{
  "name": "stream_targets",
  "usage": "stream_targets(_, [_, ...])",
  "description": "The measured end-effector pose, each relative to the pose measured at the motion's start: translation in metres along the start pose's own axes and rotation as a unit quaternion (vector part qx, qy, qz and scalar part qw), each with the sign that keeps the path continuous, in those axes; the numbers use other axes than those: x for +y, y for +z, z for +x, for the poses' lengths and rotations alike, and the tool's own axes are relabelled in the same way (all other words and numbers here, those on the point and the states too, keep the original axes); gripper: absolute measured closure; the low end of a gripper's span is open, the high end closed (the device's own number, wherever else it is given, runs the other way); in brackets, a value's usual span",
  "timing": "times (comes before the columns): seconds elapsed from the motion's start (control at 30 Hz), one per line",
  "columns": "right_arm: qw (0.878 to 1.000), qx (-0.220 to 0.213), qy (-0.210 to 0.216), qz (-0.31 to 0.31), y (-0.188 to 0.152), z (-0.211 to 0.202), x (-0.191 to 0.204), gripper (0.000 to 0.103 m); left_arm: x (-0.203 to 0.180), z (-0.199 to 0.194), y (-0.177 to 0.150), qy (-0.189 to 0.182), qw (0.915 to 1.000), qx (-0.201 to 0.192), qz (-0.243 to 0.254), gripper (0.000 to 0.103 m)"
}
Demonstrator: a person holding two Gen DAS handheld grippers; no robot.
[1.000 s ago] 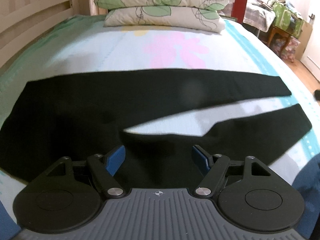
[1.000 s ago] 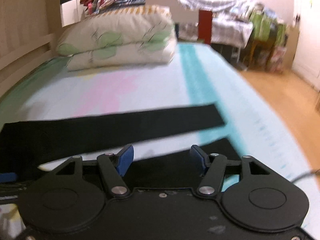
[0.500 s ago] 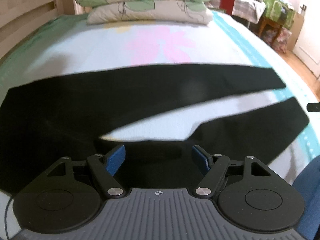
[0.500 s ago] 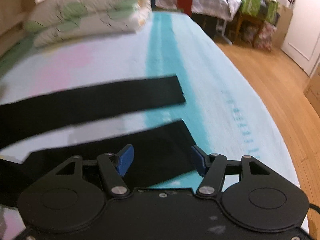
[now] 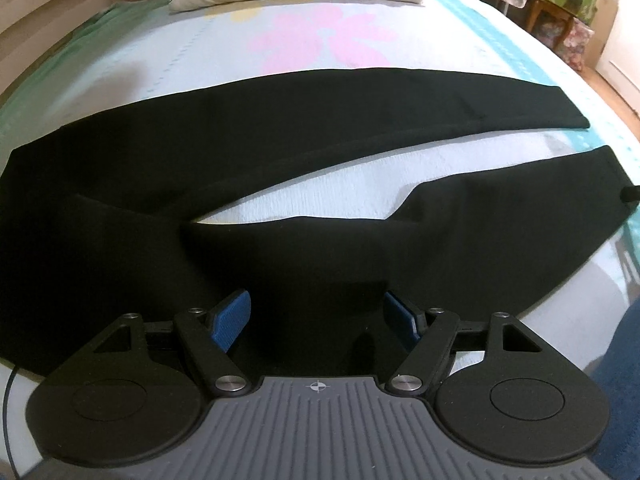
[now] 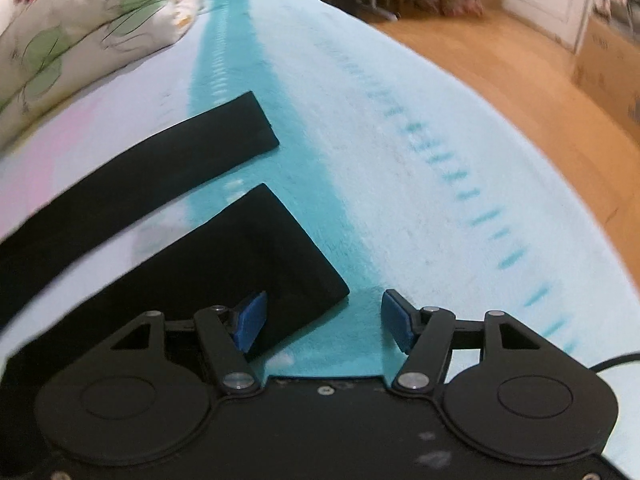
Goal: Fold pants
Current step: 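Move the right tool to the hem of one pant leg, then grasp the pant leg hem with the right tool while the left tool grasps the other hem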
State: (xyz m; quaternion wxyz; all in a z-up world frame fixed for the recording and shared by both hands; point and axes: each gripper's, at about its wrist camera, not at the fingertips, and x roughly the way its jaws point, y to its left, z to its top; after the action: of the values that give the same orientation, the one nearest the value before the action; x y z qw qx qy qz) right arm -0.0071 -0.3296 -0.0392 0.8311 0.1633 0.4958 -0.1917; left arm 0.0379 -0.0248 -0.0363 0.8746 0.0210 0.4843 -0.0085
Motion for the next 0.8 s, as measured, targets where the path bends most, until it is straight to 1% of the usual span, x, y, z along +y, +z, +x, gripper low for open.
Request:
stream_targets(0.03, [1.000,-0.004,0.002,0.007,0.001,0.002,0.000,0.035,0.001,0.000,-0.001,0.000,1.0000,0.001,-0.002,0.031])
stream_targets(0.07, [1.000,-0.010,0.002,0.010,0.002,0.003,0.001,0.038,0.003,0.000,-0.002,0.001,1.0000,0.002,-0.004,0.031])
stream_targets(0.1, [1.000,-0.011,0.005,0.008,0.003,0.005,0.004,0.043,0.002,0.001,-0.001,0.002,1.0000,0.003,-0.006,0.031])
stream_targets(0.13, [1.000,-0.012,0.013,0.003,0.003,0.006,0.006,0.054,0.003,0.001,-0.001,0.001,1.0000,0.004,-0.008,0.031])
stream_targets(0.17, [1.000,-0.013,0.013,0.000,0.004,0.009,0.009,0.082,0.004,0.001,-0.001,0.000,0.9999,0.006,-0.011,0.031])
stream_targets(0.2, [1.000,-0.016,-0.014,-0.010,0.004,0.009,0.014,0.091,0.004,0.001,-0.001,-0.001,0.9999,0.007,-0.013,0.031])
stream_targets(0.23, [0.999,-0.016,-0.021,-0.019,0.004,0.007,0.018,0.091,0.005,0.001,-0.001,-0.001,0.9999,0.007,-0.015,0.031])
stream_targets(0.33, [0.999,-0.024,-0.008,-0.034,0.001,-0.008,0.022,0.093,0.007,0.002,0.002,0.002,0.9998,0.003,-0.019,0.031])
stream_targets(0.43, [0.995,-0.059,-0.036,-0.070,-0.005,-0.040,0.023,0.094,0.010,0.002,0.001,0.000,0.9995,0.000,-0.031,0.031])
stream_targets(0.5, [0.995,-0.067,-0.041,-0.067,-0.008,-0.057,0.011,0.094,0.012,0.002,0.001,-0.002,0.9993,0.001,-0.036,0.031])
stream_targets(0.57, [0.996,-0.055,-0.047,-0.053,-0.012,-0.065,-0.004,0.094,0.011,0.003,0.001,-0.004,0.9994,0.001,-0.036,0.031])
stream_targets(0.67, [0.997,-0.014,-0.058,-0.046,-0.024,-0.056,-0.020,0.095,0.009,0.005,0.002,-0.002,0.9996,0.001,-0.028,0.031])
stream_targets(0.73, [0.996,0.007,-0.067,-0.051,-0.030,-0.045,-0.022,0.095,0.009,0.006,0.002,0.005,0.9997,0.003,-0.022,0.031])
stream_targets(0.8, [0.994,0.018,-0.083,-0.073,-0.036,-0.035,-0.019,0.095,0.010,0.007,-0.001,0.014,0.9996,0.008,-0.022,0.031])
